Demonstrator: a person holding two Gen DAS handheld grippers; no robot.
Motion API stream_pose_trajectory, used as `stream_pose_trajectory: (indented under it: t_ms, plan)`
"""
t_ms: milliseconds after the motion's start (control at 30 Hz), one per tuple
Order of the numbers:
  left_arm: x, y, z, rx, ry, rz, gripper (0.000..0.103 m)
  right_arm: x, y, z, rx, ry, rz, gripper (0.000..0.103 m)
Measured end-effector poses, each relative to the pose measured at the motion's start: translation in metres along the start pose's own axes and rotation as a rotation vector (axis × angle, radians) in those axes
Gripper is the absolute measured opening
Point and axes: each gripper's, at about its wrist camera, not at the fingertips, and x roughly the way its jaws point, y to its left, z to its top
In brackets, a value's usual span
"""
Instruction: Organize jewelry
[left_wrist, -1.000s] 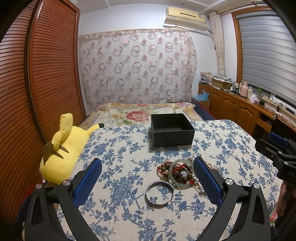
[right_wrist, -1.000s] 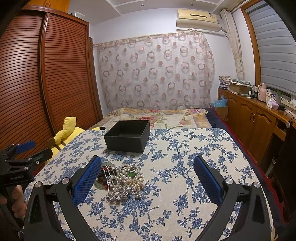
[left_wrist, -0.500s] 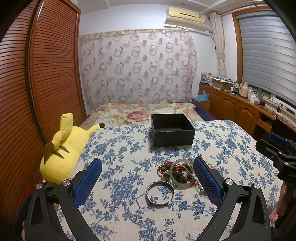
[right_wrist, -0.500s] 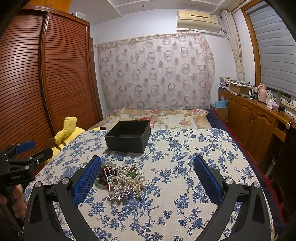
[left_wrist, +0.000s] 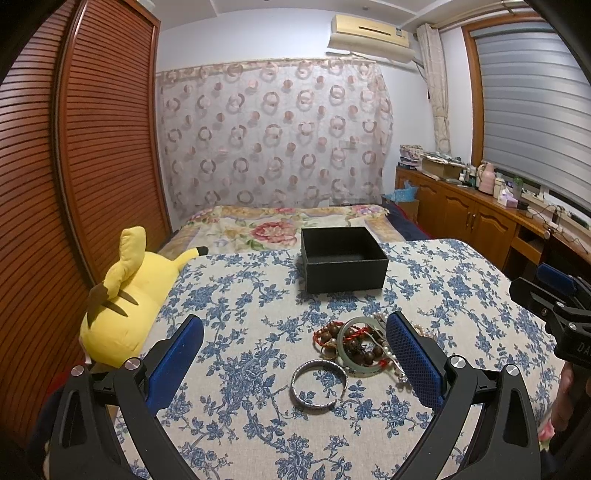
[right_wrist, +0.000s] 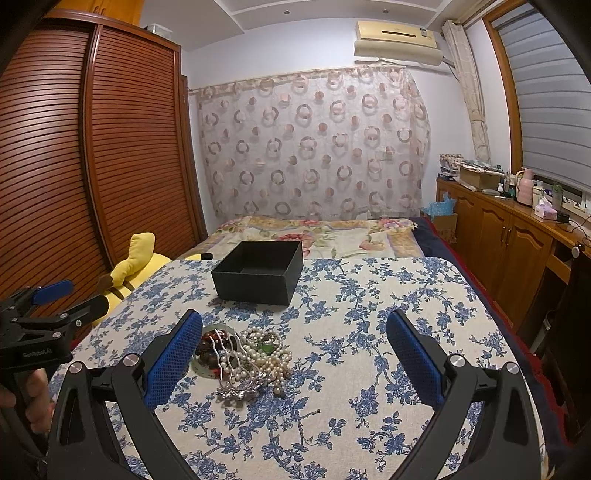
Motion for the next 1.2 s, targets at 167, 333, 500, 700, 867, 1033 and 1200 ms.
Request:
stream_pose_trajectory:
  t_ms: [167, 333, 500, 700, 867, 1033, 1200]
  plan:
    - [-0.004, -0.002, -0.005, 0.003, 0.005, -0.003, 0.096, 0.001, 0.0, -0.001, 0.0, 0.001, 0.0, 0.101]
    - [0.003, 0.0, -0.012, 0.003, 0.028, -0.01, 0.096, -0.001, 0.006, 0.0, -0.001, 0.012, 0.006, 0.101]
    - [0.015, 0.004, -0.02, 0.001, 0.065, -0.028, 0.096, 0.007, 0.001, -0.005, 0.005, 0.031, 0.011, 0.101]
    - [0.034, 0.007, -0.033, 0.01, 0.129, -0.068, 0.096, 0.018, -0.001, -0.012, -0.019, 0.055, 0.036, 0.101]
    - [0.051, 0.008, -0.046, 0.019, 0.194, -0.091, 0.096, 0.03, 0.002, -0.021, -0.039, 0.092, 0.076, 0.093]
    - [0.063, 0.01, -0.056, 0.016, 0.232, -0.123, 0.096, 0.038, 0.009, -0.029, -0.066, 0.123, 0.112, 0.087]
    - [0.078, 0.01, -0.06, 0.008, 0.292, -0.178, 0.096, 0.049, 0.014, -0.037, -0.102, 0.175, 0.16, 0.079]
